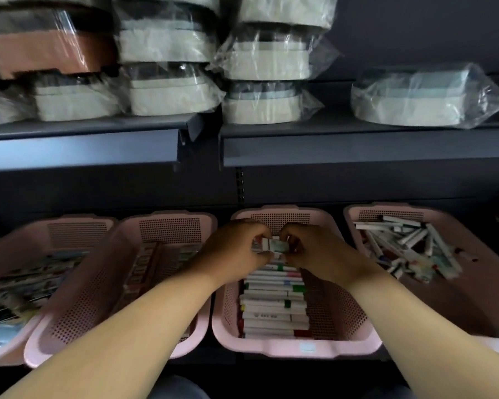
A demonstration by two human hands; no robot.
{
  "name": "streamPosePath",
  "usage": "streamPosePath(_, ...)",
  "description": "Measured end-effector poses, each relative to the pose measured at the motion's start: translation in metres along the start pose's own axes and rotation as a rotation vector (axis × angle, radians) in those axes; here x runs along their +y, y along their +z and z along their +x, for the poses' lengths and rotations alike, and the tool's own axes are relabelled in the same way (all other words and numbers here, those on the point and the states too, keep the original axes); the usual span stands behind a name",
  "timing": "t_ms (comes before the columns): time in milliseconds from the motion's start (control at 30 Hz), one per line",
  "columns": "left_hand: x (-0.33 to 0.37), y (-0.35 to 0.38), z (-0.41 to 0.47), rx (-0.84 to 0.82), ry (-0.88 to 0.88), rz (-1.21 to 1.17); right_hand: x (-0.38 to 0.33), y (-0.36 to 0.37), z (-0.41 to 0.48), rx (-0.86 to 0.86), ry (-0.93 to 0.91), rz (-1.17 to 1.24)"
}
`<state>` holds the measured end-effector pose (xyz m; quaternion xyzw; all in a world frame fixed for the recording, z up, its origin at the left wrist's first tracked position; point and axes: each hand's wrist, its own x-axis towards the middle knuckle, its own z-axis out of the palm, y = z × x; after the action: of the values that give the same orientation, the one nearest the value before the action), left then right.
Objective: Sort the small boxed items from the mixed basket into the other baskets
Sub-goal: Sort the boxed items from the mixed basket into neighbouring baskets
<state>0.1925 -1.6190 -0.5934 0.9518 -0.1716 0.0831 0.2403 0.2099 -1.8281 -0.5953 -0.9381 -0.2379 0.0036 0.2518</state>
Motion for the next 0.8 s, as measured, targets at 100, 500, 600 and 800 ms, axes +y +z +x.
streamPosePath(100, -0.003, -0.003, -0.003, 0.07, -0.026, -0.173, -0.012, 0.0, 0.004, 0.022, -0.022, 0.056)
streamPosePath(500, -0.066, -0.05, -0.032, 0.27, -0.338, -0.669, -0.077, 0.026, 0.044, 0.009, 0.142, 0.642)
streamPosePath(600, -0.088, -0.063, -0.044, 0.239, -0.52, -0.767, -0.09, 0.036, 0.052, -0.034, 0.345, 0.977)
streamPosePath(800, -0.131, -0.076, -0.057, 0.07, -0.469, -0.229, -0.104, 0.057, 0.068, -0.112, 0.336, 0.913)
